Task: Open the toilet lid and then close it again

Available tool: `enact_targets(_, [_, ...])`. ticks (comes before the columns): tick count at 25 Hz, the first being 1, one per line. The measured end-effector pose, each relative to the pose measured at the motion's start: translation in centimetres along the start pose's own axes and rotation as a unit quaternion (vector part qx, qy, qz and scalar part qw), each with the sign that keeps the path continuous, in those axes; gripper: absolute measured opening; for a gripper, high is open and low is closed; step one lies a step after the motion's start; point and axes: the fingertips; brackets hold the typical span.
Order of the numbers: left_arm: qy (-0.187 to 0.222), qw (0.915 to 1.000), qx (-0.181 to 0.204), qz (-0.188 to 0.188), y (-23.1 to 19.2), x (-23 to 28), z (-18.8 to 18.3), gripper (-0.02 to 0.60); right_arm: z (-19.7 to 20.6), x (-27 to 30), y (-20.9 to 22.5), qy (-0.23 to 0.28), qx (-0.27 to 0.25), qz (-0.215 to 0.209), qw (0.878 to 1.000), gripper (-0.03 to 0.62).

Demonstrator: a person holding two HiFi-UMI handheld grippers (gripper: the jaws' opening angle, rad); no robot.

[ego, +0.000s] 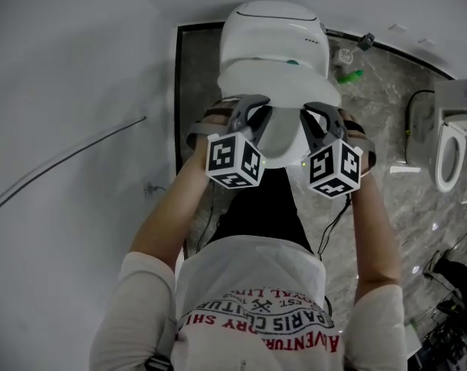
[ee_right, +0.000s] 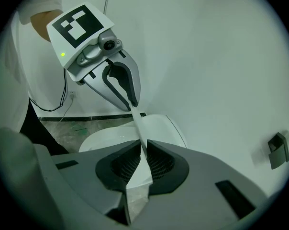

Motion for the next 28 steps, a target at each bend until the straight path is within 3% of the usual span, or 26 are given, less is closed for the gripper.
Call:
enact_targets(6, [-0.012,0.9999,-0.003,0.011,3.7,-0.6,0.4,0.056,1.9,-0.3,-3.3,-0.008,0.001,-0.006,1.000,0.037])
enact_targets(13, [-0.027,0.9977,-0.060,0.015,7.9,-0.8,1.5,0.074,4.1,0.1,-7.2,-0.009,-0.008,-0.025,1.000,0.037])
enact_targets(17, [-0.039,0.9982,-0.046,0.006,9.9,-0.5,1.7,0.074,5.4,0.3,-8.7,-0.012,-0.021,-0.034,0.999,0.037])
enact_targets(23, [-0.071,0.9973,0.006,0.018,14.2,0.0,2.4,0.074,8.3,0.9,-12.1,-0.024,-0.061,-0.037,0.997,0.037])
enact_targets(28, [-0.085,0.9959,0.020,0.023,17.6,0.5,3.7,0.074,10.3,2.0,-15.0,-0.029,-0.082,-0.048,0.995,0.037])
Point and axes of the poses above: the fingertips, and each gripper's own axes: x forward along the fingers, y to its right, z out of its underside, and after that the axes turned 11 degrees about x, right-handed
